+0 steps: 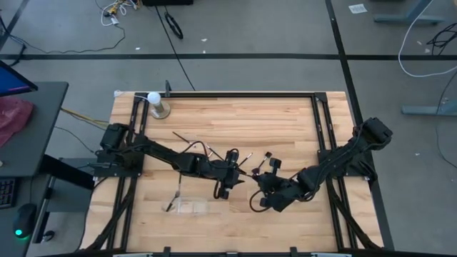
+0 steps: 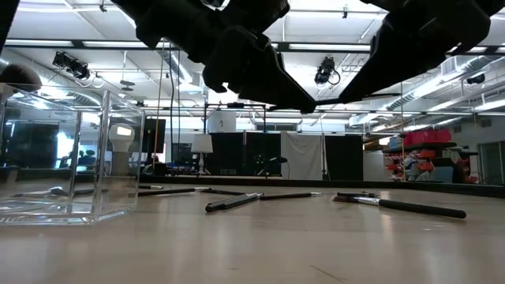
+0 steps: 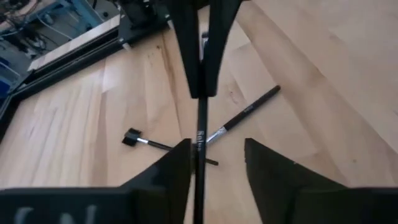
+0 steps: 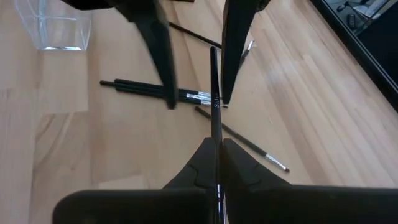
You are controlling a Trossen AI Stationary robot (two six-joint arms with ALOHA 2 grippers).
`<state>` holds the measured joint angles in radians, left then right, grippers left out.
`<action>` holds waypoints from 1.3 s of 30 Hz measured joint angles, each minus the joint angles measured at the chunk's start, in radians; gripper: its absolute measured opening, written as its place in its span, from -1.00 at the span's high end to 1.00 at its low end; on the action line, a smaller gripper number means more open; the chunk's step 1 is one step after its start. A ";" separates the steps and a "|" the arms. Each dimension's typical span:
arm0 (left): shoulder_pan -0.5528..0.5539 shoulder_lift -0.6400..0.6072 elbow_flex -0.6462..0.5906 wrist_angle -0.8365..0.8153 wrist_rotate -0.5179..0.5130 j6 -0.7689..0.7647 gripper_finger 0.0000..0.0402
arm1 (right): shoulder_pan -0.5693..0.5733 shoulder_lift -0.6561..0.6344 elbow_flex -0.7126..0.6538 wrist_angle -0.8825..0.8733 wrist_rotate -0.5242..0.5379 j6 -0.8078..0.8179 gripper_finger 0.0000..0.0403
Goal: Put items in baskets/containers
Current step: Put the black eyeshadow brush into the transparent organizer
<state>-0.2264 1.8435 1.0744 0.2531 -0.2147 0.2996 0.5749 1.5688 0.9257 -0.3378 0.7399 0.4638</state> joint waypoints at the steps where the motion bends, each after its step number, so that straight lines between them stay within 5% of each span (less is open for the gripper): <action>1: 0.000 0.000 0.000 -0.002 -0.004 0.000 0.34 | 0.000 0.000 0.000 0.002 0.000 -0.001 0.97; 10: 0.001 0.000 0.000 0.001 -0.009 -0.003 0.91 | 0.001 0.000 0.000 0.009 -0.004 -0.002 0.97; 15: 0.001 0.000 0.000 -0.001 -0.009 -0.044 0.94 | 0.001 0.000 0.000 0.011 -0.004 0.016 0.92; 22: 0.036 -0.008 -0.033 -0.031 -0.019 -0.131 0.94 | 0.028 -0.099 0.002 -0.016 0.009 0.056 0.47; 27: 0.077 -0.121 -0.149 -0.004 -0.054 -0.200 0.94 | 0.100 -0.175 0.003 -0.064 0.008 0.154 0.16; 31: 0.114 -0.254 -0.316 0.215 -0.041 -0.265 0.94 | 0.132 -0.163 -0.020 -0.028 0.040 0.222 0.04; 34: 0.134 -0.323 -0.446 0.470 0.085 -0.303 0.94 | 0.129 -0.128 -0.095 0.102 0.086 0.235 0.01; 39: 0.117 -0.341 -0.561 0.756 0.268 -0.379 0.94 | 0.072 -0.042 -0.281 0.657 0.200 0.077 0.02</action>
<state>-0.1090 1.5028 0.5134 1.0086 0.0537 -0.0794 0.6467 1.5272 0.6449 0.3187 0.9401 0.5409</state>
